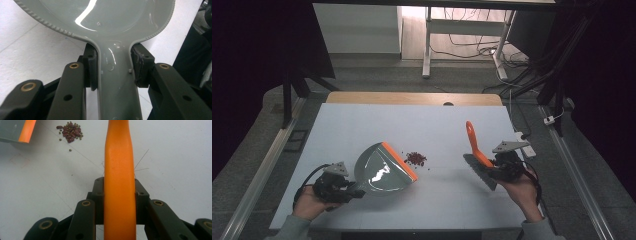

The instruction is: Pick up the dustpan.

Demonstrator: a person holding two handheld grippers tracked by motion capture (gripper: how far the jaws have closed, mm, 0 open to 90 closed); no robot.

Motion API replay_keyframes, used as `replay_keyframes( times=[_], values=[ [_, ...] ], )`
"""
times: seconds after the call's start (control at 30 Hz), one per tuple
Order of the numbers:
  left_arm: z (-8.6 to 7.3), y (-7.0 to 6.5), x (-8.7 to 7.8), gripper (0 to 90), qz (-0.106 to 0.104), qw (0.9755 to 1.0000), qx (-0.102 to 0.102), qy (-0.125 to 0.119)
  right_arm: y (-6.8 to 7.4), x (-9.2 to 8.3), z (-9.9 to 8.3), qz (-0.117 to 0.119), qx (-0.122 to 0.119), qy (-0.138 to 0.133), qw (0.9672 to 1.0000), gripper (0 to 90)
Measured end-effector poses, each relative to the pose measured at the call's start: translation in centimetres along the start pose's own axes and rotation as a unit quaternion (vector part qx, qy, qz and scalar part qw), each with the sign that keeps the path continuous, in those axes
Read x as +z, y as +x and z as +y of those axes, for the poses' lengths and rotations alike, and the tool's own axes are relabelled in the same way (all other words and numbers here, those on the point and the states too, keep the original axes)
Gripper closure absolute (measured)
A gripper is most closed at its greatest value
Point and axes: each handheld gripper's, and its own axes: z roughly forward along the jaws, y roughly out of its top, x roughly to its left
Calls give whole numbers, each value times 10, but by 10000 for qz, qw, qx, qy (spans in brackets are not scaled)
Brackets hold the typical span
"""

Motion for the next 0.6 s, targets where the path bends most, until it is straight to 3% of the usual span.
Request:
replay_keyframes(
  times=[0.13, 0.6],
  values=[
    [1, 1, 4, 614, 9, 9998, -48, 171, 1, 1, 0, 6, -13, 15, 10000, 709],
    [-5, 6, 7, 614, -41, 9988, -314, 381, 1, 1, 0, 2, -5, 6, 10000, 709]
  ],
)
